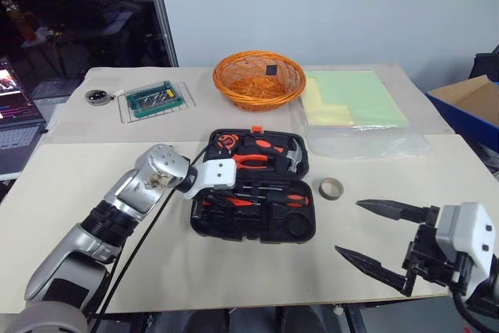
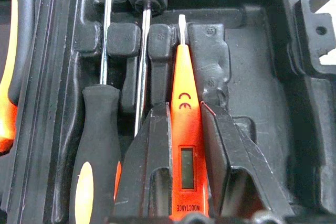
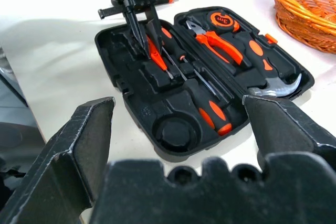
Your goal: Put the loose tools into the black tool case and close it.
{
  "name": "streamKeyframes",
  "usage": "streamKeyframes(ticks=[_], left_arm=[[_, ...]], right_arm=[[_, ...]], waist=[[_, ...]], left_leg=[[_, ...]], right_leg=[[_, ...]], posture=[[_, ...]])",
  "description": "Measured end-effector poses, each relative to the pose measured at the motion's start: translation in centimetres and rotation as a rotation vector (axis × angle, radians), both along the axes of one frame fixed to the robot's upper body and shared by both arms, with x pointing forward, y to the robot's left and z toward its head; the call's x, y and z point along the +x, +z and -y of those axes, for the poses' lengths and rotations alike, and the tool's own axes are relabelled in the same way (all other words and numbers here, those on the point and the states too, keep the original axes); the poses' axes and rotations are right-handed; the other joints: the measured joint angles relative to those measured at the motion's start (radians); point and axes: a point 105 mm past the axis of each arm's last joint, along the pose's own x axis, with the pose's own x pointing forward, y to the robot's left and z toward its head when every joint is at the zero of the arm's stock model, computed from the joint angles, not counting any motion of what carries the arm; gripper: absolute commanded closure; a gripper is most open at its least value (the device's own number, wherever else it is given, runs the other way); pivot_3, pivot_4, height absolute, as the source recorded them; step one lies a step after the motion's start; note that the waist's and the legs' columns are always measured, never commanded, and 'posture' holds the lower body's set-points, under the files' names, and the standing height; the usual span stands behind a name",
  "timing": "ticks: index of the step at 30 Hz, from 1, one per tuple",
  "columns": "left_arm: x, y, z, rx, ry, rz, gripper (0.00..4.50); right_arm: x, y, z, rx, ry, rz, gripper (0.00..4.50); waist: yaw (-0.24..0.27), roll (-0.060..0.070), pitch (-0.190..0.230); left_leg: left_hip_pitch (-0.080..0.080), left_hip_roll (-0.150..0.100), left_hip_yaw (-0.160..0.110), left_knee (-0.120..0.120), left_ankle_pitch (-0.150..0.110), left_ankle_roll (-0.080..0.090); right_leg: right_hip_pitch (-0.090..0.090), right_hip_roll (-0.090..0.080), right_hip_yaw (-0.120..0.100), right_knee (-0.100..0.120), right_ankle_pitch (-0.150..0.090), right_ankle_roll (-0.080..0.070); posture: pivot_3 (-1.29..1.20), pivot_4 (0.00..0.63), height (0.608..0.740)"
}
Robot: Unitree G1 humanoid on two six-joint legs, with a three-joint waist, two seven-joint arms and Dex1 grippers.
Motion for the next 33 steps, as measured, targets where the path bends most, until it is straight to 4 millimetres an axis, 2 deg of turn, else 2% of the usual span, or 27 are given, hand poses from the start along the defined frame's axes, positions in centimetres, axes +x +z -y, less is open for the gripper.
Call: streamKeyframes(ticks=[3, 4, 7, 10, 13, 17, 18, 21, 25, 28, 33], left_arm=[[-0.1, 0.0, 0.0, -0.002, 0.007, -0.002, 4.13], [-0.1, 0.0, 0.0, -0.002, 0.009, -0.002, 3.62], [-0.3, -0.2, -0.1, -0.005, 0.019, -0.014, 2.76], [-0.4, -0.3, -0.2, -0.054, 0.054, -0.052, 1.63], [-0.9, 1.1, -0.4, -0.194, 0.090, -0.076, 1.63], [-1.2, 3.5, -1.8, -0.410, 0.134, -0.106, 2.89], [-1.1, 3.6, -2.1, -0.433, 0.154, -0.110, 3.13], [-0.8, 2.8, -2.4, -0.500, 0.240, -0.106, 4.34], [-1.0, 0.3, -2.2, -0.549, 0.347, -0.132, 4.43], [-2.1, -0.9, -2.2, -0.556, 0.379, -0.121, 4.43], [-2.6, -1.7, -2.6, -0.560, 0.414, -0.107, 4.43]], right_arm=[[0.0, 0.1, -0.2, -0.003, 0.010, 0.004, 0.00], [0.1, 0.1, -0.3, -0.004, 0.015, 0.008, 0.00], [0.1, 0.0, -0.6, -0.001, 0.030, 0.003, 0.00], [0.1, 0.0, -0.7, 0.002, 0.037, 0.001, 0.00], [0.2, 0.0, -0.8, 0.003, 0.041, 0.005, 0.00], [0.5, -0.1, -0.8, 0.017, 0.048, -0.003, 0.00], [0.5, -0.1, -0.8, 0.021, 0.052, -0.002, 0.00], [0.9, 0.0, -0.8, 0.029, 0.060, 0.004, 0.00], [1.3, 0.0, -1.1, 0.029, 0.079, 0.004, 0.00], [1.4, -0.1, -1.2, 0.030, 0.086, 0.002, 0.00], [1.4, -0.1, -1.3, 0.030, 0.100, -0.004, 0.00]], waist=[[-0.001, 0.000, 0.000], [-0.001, 0.000, 0.000], [-0.001, 0.000, 0.000], [0.001, 0.000, 0.000], [0.001, -0.001, 0.000], [0.001, 0.000, 0.000], [0.001, 0.000, 0.000], [0.003, 0.000, 0.000], [0.006, 0.000, 0.000], [0.007, 0.000, 0.000], [0.015, 0.000, 0.000]], left_leg=[[0.000, 0.000, 0.000, 0.000, 0.000, 0.000], [0.000, 0.000, 0.000, 0.000, 0.000, 0.000], [0.000, 0.000, 0.000, 0.000, 0.000, 0.000], [0.000, 0.000, 0.000, 0.000, 0.000, 0.000], [0.000, 0.001, 0.000, 0.000, 0.000, 0.000], [0.000, 0.002, 0.000, 0.000, 0.000, 0.000], [0.001, 0.002, 0.000, 0.000, 0.000, 0.000], [0.002, 0.002, 0.000, 0.000, 0.000, 0.000], [0.000, 0.002, 0.000, 0.000, 0.000, 0.000], [0.001, 0.002, 0.000, 0.000, -0.001, -0.001], [0.001, 0.002, 0.000, 0.000, -0.001, -0.001]], right_leg=[[0.000, 0.000, 0.000, 0.000, 0.000, 0.000], [0.000, 0.000, 0.000, 0.000, 0.000, 0.000], [0.000, 0.000, 0.000, 0.000, 0.000, 0.000], [0.000, 0.000, 0.000, 0.000, 0.000, 0.000], [-0.001, 0.000, 0.000, 0.000, 0.000, 0.000], [0.000, 0.000, 0.000, 0.000, 0.000, 0.000], [0.000, 0.000, 0.000, 0.000, 0.000, 0.000], [0.001, 0.000, 0.000, 0.000, 0.000, 0.000], [0.000, 0.000, 0.000, 0.000, 0.000, -0.001], [0.000, 0.000, 0.000, 0.000, 0.004, -0.007], [0.000, 0.000, 0.000, 0.000, 0.002, -0.003]], posture=[[0.00, 0.150, 0.740], [0.00, 0.150, 0.740], [0.00, 0.150, 0.740], [0.00, 0.150, 0.740], [0.00, 0.150, 0.740], [0.00, 0.150, 0.740], [0.00, 0.150, 0.740], [0.00, 0.150, 0.740], [0.00, 0.150, 0.740], [0.00, 0.150, 0.740], [0.00, 0.150, 0.740]])
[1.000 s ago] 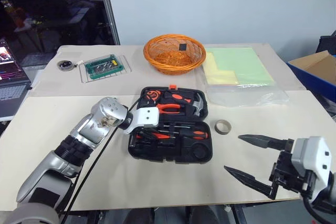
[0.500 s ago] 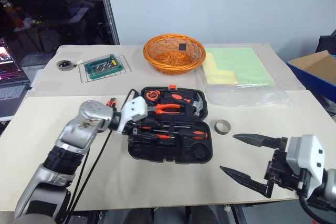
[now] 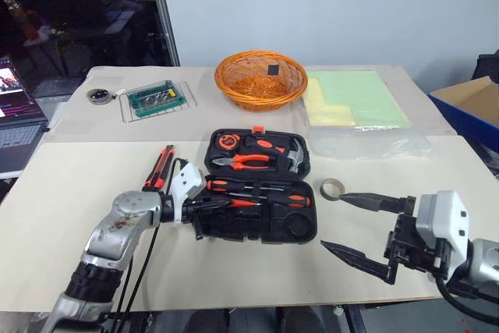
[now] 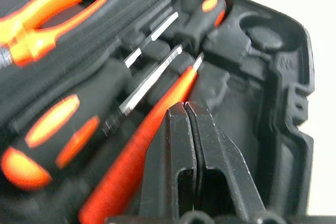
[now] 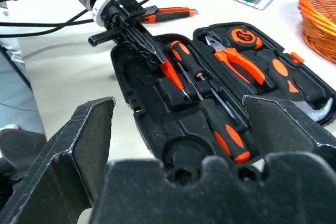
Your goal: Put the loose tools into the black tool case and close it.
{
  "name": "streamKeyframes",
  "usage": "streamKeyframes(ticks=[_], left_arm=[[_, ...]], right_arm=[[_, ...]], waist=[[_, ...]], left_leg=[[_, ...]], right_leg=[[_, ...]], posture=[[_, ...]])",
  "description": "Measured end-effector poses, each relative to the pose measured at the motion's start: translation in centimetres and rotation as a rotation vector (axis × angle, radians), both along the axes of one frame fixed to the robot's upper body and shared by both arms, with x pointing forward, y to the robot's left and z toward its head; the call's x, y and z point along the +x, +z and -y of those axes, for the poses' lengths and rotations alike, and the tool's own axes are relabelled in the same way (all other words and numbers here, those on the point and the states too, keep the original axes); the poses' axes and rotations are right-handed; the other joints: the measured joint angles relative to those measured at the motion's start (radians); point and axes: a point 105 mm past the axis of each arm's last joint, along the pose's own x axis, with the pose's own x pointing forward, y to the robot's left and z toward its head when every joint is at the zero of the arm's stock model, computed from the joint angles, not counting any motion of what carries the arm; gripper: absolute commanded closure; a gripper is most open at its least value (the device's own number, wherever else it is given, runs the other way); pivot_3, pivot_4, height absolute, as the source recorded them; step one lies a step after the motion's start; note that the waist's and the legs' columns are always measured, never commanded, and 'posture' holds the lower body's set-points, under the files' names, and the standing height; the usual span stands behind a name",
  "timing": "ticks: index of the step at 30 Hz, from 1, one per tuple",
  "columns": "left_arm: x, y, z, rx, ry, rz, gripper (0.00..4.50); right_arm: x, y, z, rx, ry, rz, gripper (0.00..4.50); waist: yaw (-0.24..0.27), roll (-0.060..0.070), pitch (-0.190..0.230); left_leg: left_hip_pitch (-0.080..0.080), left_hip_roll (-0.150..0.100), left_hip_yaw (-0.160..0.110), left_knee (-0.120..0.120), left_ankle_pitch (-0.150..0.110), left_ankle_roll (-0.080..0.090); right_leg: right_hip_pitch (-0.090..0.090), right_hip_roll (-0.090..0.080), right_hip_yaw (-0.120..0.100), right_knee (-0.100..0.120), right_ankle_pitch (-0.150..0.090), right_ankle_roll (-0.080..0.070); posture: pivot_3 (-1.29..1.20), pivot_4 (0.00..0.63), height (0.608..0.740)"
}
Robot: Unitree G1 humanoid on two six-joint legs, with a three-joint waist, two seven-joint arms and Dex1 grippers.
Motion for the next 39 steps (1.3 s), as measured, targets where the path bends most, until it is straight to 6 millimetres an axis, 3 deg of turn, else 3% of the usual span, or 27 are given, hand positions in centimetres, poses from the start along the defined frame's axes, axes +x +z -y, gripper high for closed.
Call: streamKeyframes(ticks=[15, 19, 22, 26, 31, 34, 39], left_arm=[[2.5, -0.4, -0.2, -0.042, 0.144, 0.013, 4.43], [2.4, -0.1, 0.0, -0.088, 0.139, 0.010, 4.43], [0.8, 0.7, 0.8, -0.196, 0.046, -0.044, 4.43], [-0.3, 1.2, -0.6, -0.122, -0.025, -0.061, 4.43], [0.4, -0.8, -1.1, -0.035, 0.025, -0.082, 4.43], [0.9, -0.8, -0.9, -0.008, 0.039, -0.049, 4.43], [1.3, -0.7, -0.2, -0.127, 0.106, -0.126, 4.43]], right_arm=[[0.3, -0.2, 0.3, -0.018, -0.016, 0.006, 0.00], [0.2, -0.3, 0.3, -0.018, -0.020, -0.001, 0.00], [0.2, -0.3, 0.3, -0.018, -0.019, 0.001, 0.00], [0.2, -0.2, 0.2, -0.018, -0.015, 0.003, 0.00], [0.3, -0.2, -0.2, -0.012, 0.006, 0.003, 0.00], [0.2, -0.3, -0.2, -0.011, 0.008, 0.002, 0.00], [0.2, -0.3, -0.2, -0.011, 0.008, -0.002, 0.00]], waist=[[0.005, 0.003, -0.002], [0.005, 0.004, -0.002], [0.000, 0.003, -0.002], [-0.006, 0.003, -0.002], [0.001, 0.002, -0.001], [0.003, 0.002, -0.001], [0.007, 0.003, -0.002]], left_leg=[[0.001, -0.001, 0.000, 0.000, 0.000, 0.000], [0.001, -0.001, 0.000, 0.000, 0.000, 0.000], [0.000, 0.000, 0.000, 0.000, 0.000, 0.000], [0.000, 0.001, 0.000, 0.000, 0.000, 0.000], [0.000, 0.001, 0.000, 0.000, 0.000, 0.000], [0.000, 0.001, 0.000, 0.000, 0.000, 0.000], [0.001, 0.001, 0.000, 0.000, 0.000, 0.000]], right_leg=[[0.002, -0.001, 0.000, 0.000, -0.001, 0.002], [0.002, -0.001, 0.000, 0.000, -0.001, 0.002], [0.000, 0.000, 0.000, 0.000, -0.001, 0.002], [0.000, 0.001, 0.000, 0.000, -0.001, 0.001], [0.001, 0.001, 0.000, -0.001, -0.001, 0.001], [0.001, 0.001, 0.000, -0.001, -0.001, 0.001], [0.002, -0.001, -0.001, -0.001, -0.001, 0.002]], posture=[[0.00, 0.150, 0.740], [0.00, 0.150, 0.740], [0.00, 0.150, 0.740], [0.00, 0.150, 0.740], [0.00, 0.150, 0.740], [0.00, 0.150, 0.740], [0.00, 0.150, 0.740]])
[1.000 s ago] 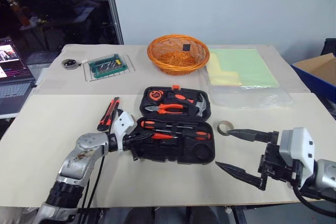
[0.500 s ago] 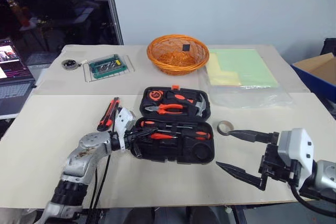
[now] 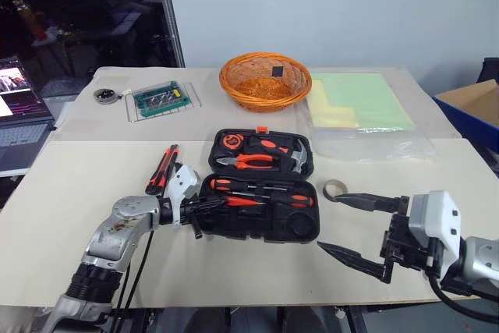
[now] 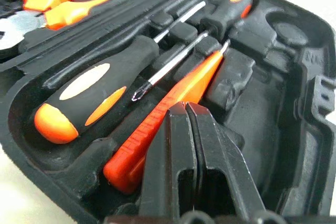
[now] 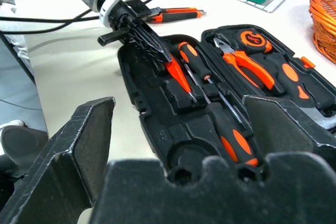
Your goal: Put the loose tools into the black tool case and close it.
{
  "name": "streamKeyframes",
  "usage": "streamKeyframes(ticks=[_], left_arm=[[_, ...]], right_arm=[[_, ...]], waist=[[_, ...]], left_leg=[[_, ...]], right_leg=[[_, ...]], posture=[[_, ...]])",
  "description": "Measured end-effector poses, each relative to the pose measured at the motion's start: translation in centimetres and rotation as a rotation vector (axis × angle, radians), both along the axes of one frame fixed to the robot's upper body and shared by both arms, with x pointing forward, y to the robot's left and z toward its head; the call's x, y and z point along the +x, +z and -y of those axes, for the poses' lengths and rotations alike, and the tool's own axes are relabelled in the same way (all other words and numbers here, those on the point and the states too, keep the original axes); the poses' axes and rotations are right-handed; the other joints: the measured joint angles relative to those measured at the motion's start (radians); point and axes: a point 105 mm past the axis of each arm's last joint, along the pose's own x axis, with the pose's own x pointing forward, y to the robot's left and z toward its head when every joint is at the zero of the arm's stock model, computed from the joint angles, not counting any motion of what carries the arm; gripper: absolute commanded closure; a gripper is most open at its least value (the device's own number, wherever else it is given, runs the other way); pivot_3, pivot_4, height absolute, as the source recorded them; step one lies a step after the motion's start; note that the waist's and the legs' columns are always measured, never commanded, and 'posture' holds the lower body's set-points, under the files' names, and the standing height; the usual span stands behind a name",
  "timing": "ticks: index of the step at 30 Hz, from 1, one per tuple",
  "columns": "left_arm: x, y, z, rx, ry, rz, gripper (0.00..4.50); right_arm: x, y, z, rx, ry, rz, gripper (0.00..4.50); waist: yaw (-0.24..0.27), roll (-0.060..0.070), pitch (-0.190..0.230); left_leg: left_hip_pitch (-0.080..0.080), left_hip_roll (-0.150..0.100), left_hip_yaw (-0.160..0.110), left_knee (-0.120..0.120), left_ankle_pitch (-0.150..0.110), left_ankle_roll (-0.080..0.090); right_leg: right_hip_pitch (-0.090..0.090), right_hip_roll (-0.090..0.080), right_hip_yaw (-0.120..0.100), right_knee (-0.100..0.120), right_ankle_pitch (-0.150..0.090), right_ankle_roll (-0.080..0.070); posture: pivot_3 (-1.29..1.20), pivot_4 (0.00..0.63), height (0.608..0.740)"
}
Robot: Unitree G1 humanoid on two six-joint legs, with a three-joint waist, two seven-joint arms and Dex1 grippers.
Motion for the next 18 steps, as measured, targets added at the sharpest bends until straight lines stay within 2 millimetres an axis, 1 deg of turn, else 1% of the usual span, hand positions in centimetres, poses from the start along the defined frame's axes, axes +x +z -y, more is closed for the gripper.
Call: streamKeyframes(ticks=[3, 6, 10, 14, 18], left_arm=[[0.00, 0.01, -0.09, -0.040, 0.029, -0.067, 4.43], [0.17, 0.05, -0.01, -0.030, 0.044, -0.099, 4.43], [0.21, 0.11, 0.26, 0.015, 0.050, -0.081, 4.43], [0.42, 0.01, 0.58, 0.112, 0.055, -0.041, 4.43], [0.51, -0.04, 0.66, 0.156, 0.074, -0.041, 4.43]], right_arm=[[-0.01, -0.01, 0.00, 0.000, 0.001, -0.001, 0.00], [0.00, 0.01, -0.01, 0.000, 0.002, 0.000, 0.00], [-0.01, -0.03, -0.05, 0.000, 0.003, -0.002, 0.00], [-0.03, -0.09, -0.12, 0.002, 0.006, -0.005, 0.00], [-0.03, -0.12, -0.14, 0.003, 0.006, -0.006, 0.00]], waist=[[-0.003, 0.000, 0.000], [-0.002, 0.000, 0.000], [-0.005, 0.000, 0.000], [-0.005, 0.001, -0.001], [-0.009, 0.004, -0.003]], left_leg=[[0.000, 0.000, 0.000, 0.000, 0.000, 0.000], [0.000, -0.001, 0.000, 0.000, 0.000, 0.000], [0.000, -0.001, 0.000, 0.000, 0.000, 0.000], [0.002, 0.000, 0.001, 0.000, 0.000, 0.000], [0.002, 0.000, 0.001, 0.000, 0.000, 0.000]], right_leg=[[0.000, 0.000, 0.000, 0.000, 0.000, 0.000], [0.000, 0.000, 0.000, 0.000, 0.000, 0.001], [0.000, 0.000, 0.001, 0.000, 0.000, 0.001], [0.001, 0.000, 0.001, 0.000, 0.000, 0.001], [0.001, 0.001, 0.001, 0.000, -0.001, 0.001]], posture=[[0.00, 0.150, 0.740], [0.00, 0.150, 0.740], [0.00, 0.150, 0.740], [0.00, 0.150, 0.740], [0.00, 0.150, 0.740]])
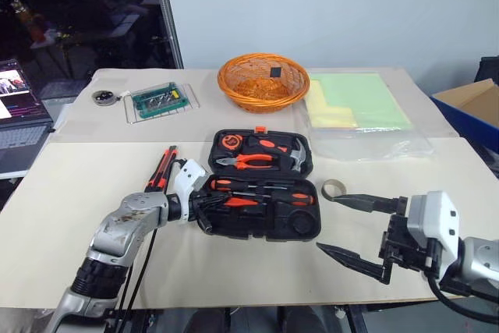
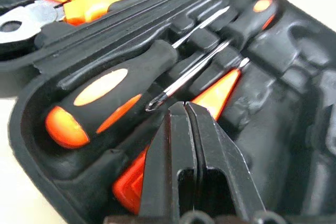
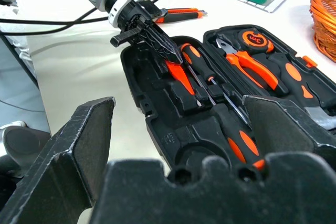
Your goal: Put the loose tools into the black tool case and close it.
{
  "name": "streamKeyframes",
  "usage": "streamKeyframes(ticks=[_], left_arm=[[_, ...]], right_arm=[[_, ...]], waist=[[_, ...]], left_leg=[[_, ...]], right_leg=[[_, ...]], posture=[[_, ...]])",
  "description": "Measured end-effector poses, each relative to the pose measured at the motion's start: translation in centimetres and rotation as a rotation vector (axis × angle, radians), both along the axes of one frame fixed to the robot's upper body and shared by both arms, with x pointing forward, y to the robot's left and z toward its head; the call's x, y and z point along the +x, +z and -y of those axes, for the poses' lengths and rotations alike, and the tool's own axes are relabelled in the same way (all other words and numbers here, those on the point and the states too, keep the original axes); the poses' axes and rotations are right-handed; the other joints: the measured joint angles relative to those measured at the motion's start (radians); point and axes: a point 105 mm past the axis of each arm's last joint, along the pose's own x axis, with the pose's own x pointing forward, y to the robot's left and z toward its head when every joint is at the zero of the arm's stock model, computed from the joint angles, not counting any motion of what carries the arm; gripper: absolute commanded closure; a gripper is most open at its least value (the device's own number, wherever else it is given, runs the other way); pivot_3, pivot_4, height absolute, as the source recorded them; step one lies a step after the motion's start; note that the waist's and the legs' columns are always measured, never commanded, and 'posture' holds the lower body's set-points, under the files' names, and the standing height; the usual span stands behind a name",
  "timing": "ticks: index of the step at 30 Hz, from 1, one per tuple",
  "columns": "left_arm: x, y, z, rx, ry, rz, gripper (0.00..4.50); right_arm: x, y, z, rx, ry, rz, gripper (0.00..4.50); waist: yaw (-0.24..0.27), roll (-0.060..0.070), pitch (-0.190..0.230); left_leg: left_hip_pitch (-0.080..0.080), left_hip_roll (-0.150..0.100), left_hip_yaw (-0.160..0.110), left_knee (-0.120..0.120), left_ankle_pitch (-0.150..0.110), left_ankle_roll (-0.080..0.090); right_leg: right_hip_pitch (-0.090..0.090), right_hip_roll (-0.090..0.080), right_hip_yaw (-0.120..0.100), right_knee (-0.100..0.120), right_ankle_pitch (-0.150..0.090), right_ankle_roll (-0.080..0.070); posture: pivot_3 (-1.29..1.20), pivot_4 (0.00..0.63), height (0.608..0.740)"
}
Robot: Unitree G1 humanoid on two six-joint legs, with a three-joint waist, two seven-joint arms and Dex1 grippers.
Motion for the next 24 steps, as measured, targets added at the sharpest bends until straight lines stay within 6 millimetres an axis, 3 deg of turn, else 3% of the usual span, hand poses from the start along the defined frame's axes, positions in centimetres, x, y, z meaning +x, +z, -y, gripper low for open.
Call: streamKeyframes(ticks=[5, 8, 12, 14, 17, 18, 20, 24], left_arm=[[-0.3, 1.0, -0.4, -0.159, 0.061, -0.078, 4.43], [0.6, 3.1, -1.4, -0.278, 0.152, -0.019, 3.74], [3.1, 7.2, -6.6, -0.247, 0.411, 0.184, 2.25], [4.0, 7.9, -9.1, -0.163, 0.530, 0.248, 1.48], [5.1, 6.7, -12.0, -0.026, 0.689, 0.241, 0.23], [5.2, 6.1, -12.3, 0.001, 0.709, 0.223, 0.05], [5.3, 4.2, -12.7, 0.083, 0.714, 0.152, 0.05], [5.7, 2.3, -12.1, 0.133, 0.684, 0.066, 0.05]], right_arm=[[0.1, 0.1, -0.2, 0.004, 0.010, 0.003, 0.00], [0.3, 0.4, -0.5, 0.020, 0.032, 0.013, 0.00], [0.6, 0.5, -0.9, 0.048, 0.063, 0.007, 0.00], [0.9, 0.5, -1.1, 0.061, 0.075, -0.003, 0.00], [1.2, 0.7, -1.4, 0.073, 0.093, 0.009, 0.00], [1.3, 0.8, -1.4, 0.075, 0.096, 0.015, 0.00], [1.5, 1.0, -1.5, 0.080, 0.104, 0.033, 0.00], [1.7, 1.4, -1.8, 0.094, 0.112, 0.063, 0.00]], waist=[[-0.003, -0.002, 0.001], [-0.002, -0.006, 0.004], [-0.002, -0.008, 0.005], [-0.001, -0.008, 0.005], [0.002, -0.008, 0.005], [0.003, -0.008, 0.005], [0.004, -0.009, 0.005], [0.003, -0.009, 0.005]], left_leg=[[-0.002, 0.001, 0.000, 0.000, 0.000, 0.000], [-0.003, 0.002, -0.001, 0.000, 0.000, 0.000], [-0.003, 0.001, -0.001, 0.000, 0.000, 0.000], [-0.003, 0.000, -0.001, 0.000, 0.000, -0.001], [-0.003, 0.000, -0.001, 0.000, -0.001, -0.001], [-0.003, 0.000, -0.001, 0.000, -0.001, -0.001], [-0.004, 0.000, -0.001, 0.000, -0.001, -0.001], [-0.004, 0.000, -0.001, 0.000, -0.001, -0.002]], right_leg=[[-0.002, 0.002, 0.000, 0.000, 0.000, 0.000], [-0.003, 0.002, 0.000, 0.000, 0.000, 0.000], [-0.003, 0.002, 0.000, 0.000, 0.000, -0.001], [-0.003, 0.001, 0.000, 0.000, 0.000, -0.001], [-0.003, 0.001, 0.000, -0.001, 0.000, -0.001], [-0.003, 0.001, -0.001, -0.001, 0.000, -0.001], [-0.004, 0.001, -0.001, -0.001, 0.001, -0.002], [-0.004, 0.001, -0.001, -0.001, 0.004, -0.006]], posture=[[0.00, 0.150, 0.740], [0.00, 0.150, 0.740], [0.00, 0.150, 0.740], [0.00, 0.150, 0.740], [0.00, 0.150, 0.740], [0.00, 0.150, 0.740], [0.00, 0.150, 0.740], [0.00, 0.150, 0.740]])
